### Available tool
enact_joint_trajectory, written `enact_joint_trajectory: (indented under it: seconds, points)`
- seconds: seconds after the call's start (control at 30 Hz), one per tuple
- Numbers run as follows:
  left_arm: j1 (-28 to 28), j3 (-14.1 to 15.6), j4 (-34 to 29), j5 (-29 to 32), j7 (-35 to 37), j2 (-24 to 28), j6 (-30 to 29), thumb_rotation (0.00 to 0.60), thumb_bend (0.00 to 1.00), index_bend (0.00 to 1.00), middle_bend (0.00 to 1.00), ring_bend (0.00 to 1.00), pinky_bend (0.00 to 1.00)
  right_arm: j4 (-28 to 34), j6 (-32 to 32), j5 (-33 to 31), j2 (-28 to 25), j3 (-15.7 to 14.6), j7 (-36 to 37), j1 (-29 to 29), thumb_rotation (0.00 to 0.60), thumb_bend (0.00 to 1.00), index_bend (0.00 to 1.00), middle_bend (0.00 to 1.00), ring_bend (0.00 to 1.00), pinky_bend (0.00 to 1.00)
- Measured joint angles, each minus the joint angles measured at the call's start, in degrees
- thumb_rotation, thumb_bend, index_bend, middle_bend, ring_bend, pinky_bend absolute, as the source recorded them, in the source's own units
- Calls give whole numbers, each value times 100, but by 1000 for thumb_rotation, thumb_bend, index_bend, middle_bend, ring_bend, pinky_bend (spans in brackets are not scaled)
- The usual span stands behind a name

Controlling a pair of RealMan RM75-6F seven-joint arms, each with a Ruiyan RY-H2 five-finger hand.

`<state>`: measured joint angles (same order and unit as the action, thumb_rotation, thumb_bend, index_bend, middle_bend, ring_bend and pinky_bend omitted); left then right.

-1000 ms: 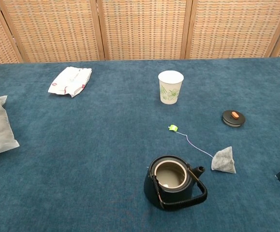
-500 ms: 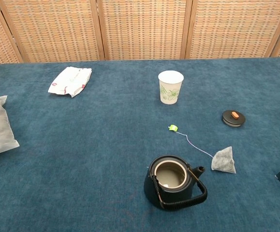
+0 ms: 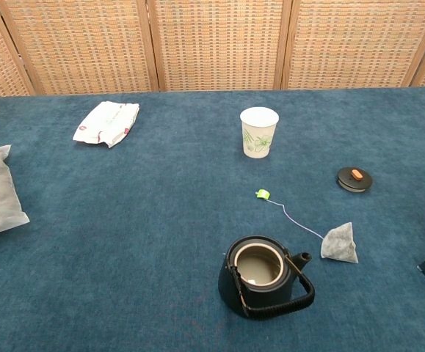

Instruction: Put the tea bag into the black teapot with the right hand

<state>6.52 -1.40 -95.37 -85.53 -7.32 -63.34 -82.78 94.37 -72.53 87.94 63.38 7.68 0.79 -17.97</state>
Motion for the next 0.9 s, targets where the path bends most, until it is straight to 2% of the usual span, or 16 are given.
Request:
enact_joint_trajectory:
  seconds: [0.13, 0.43, 0.63, 0.9]
  points:
    - [-3, 8, -16, 2, -37, 25, 5, 600, 322, 0, 0, 0, 0, 153, 473, 55, -174, 19, 282, -281, 600, 553, 88, 213, 19, 101]
    - [12, 15, -48, 8, -109, 95, 40, 600, 322, 0, 0, 0, 0, 257, 1501, 101, -310, 87, 732, -1104, 600, 490, 176, 304, 164, 286]
    - [22, 4, -55, 45, -108, 121, 66, 600, 323, 0, 0, 0, 0, 96, 2192, 74, -184, 129, 1149, -1671, 600, 471, 223, 371, 275, 435]
    - [41, -30, -54, 97, -117, 167, 86, 600, 323, 0, 0, 0, 0, -482, 2865, 32, 285, 196, 1533, -2404, 600, 465, 271, 464, 414, 614]
